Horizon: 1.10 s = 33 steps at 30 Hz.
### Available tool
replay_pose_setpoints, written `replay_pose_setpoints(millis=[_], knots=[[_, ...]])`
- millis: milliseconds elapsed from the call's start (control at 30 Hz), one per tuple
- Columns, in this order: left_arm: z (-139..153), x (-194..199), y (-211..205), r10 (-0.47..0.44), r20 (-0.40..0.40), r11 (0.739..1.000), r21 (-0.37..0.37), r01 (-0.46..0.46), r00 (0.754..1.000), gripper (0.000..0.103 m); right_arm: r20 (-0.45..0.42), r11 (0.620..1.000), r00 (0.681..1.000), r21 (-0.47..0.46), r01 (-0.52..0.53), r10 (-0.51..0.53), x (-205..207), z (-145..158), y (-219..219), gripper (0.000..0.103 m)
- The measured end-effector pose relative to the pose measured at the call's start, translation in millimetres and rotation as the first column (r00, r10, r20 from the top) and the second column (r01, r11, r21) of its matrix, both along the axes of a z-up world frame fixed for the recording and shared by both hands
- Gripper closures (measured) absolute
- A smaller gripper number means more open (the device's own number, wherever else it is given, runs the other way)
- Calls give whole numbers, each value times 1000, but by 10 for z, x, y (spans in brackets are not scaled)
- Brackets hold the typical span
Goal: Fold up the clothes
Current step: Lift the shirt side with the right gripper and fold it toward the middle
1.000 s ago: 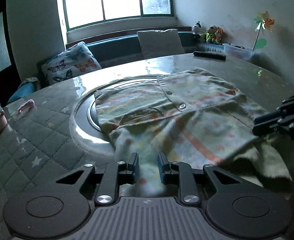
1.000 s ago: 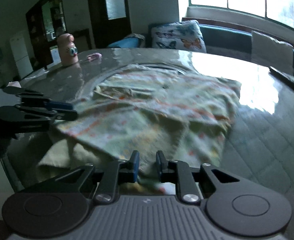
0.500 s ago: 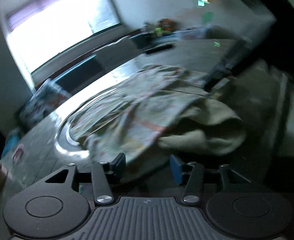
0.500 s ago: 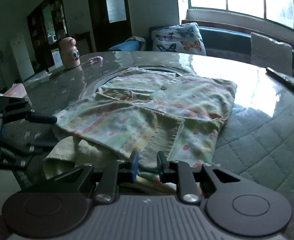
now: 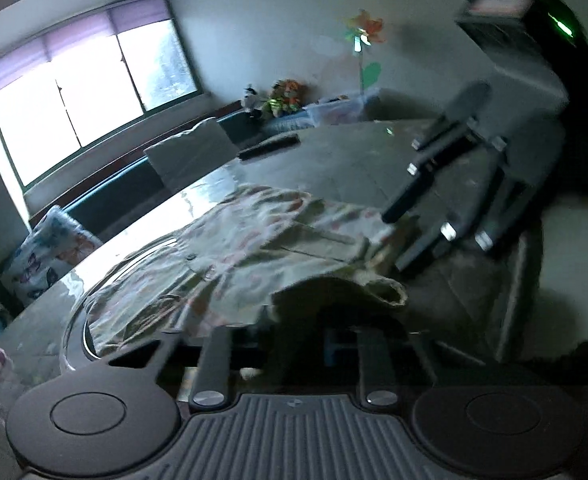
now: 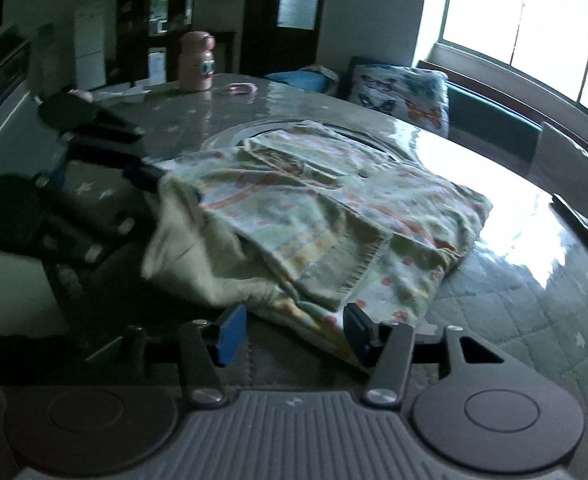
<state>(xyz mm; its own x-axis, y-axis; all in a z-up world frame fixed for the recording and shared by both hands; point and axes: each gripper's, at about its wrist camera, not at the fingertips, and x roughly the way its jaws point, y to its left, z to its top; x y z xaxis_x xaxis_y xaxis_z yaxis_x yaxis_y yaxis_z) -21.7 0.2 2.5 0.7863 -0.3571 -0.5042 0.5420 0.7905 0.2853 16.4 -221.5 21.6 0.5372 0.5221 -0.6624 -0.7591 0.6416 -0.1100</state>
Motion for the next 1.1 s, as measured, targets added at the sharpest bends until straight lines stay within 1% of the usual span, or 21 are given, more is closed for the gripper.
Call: replay_pose_setpoints(millis=[67, 133, 233, 267, 333, 367, 400, 433, 467, 500, 533, 567, 667, 767, 900, 1033, 1067, 1100], knots=[[57, 96, 31, 31, -14, 999, -40, -31, 999, 92, 18, 1000, 1000, -1, -21, 21, 0, -14, 42, 47], [121, 220, 61, 57, -31, 995, -82, -59, 998, 93, 36, 999, 999, 4, -39, 39, 24, -24, 100, 47], [165, 347, 87, 78, -51, 989, -123, -84, 996, 93, 61, 999, 997, 7, -52, 52, 64, -44, 192, 47], [170, 376, 94, 84, -57, 987, -130, -91, 995, 93, 66, 999, 996, 8, -54, 53, 86, -54, 225, 49], [170, 401, 115, 96, -72, 985, -140, -105, 993, 93, 58, 998, 997, 20, -52, 50, 150, -71, 280, 54], [162, 392, 127, 100, -80, 984, -143, -111, 992, 90, 44, 998, 998, 31, -48, 47, 185, -69, 292, 60], [162, 360, 146, 106, -81, 983, -144, -117, 991, 89, 29, 998, 999, 42, -44, 43, 219, -68, 303, 70], [166, 334, 160, 114, -78, 982, -142, -124, 990, 88, 14, 998, 999, 53, -39, 39, 252, -63, 312, 73], [172, 309, 176, 120, -73, 982, -136, -129, 990, 81, 0, 997, 999, 64, -33, 33, 280, -46, 311, 76], [178, 281, 190, 129, -64, 982, -127, -137, 990, 63, -13, 997, 1000, 79, -25, 27, 307, -25, 301, 79], [178, 241, 215, 141, -51, 982, -116, -146, 989, 55, -26, 995, 999, 94, -18, 20, 333, -3, 290, 81], [176, 195, 242, 147, -38, 983, -105, -151, 988, 52, -38, 994, 999, 107, -11, 15, 357, 19, 280, 85], [126, 110, 311, 161, -32, 985, -60, -163, 986, 50, -65, 988, 998, 152, 22, -12, 433, 106, 243, 87], [40, 65, 360, 181, -12, 983, 5, -181, 983, 50, -72, 982, 997, 181, 44, -31, 485, 166, 220, 88], [-72, 53, 375, 182, 34, 978, 98, -185, 983, 50, -66, 981, 997, 188, 54, -42, 508, 197, 223, 89], [-209, 57, 352, 167, 88, 966, 186, -181, 982, 50, -64, 979, 997, 194, 61, -49, 506, 198, 227, 89], [-239, 65, 354, 169, 94, 962, 200, -185, 981, 52, -63, 978, 997, 197, 64, -52, 502, 198, 225, 89], [-264, 72, 360, 175, 102, 959, 208, -193, 979, 60, -64, 977, 996, 201, 70, -58, 499, 197, 221, 90]])
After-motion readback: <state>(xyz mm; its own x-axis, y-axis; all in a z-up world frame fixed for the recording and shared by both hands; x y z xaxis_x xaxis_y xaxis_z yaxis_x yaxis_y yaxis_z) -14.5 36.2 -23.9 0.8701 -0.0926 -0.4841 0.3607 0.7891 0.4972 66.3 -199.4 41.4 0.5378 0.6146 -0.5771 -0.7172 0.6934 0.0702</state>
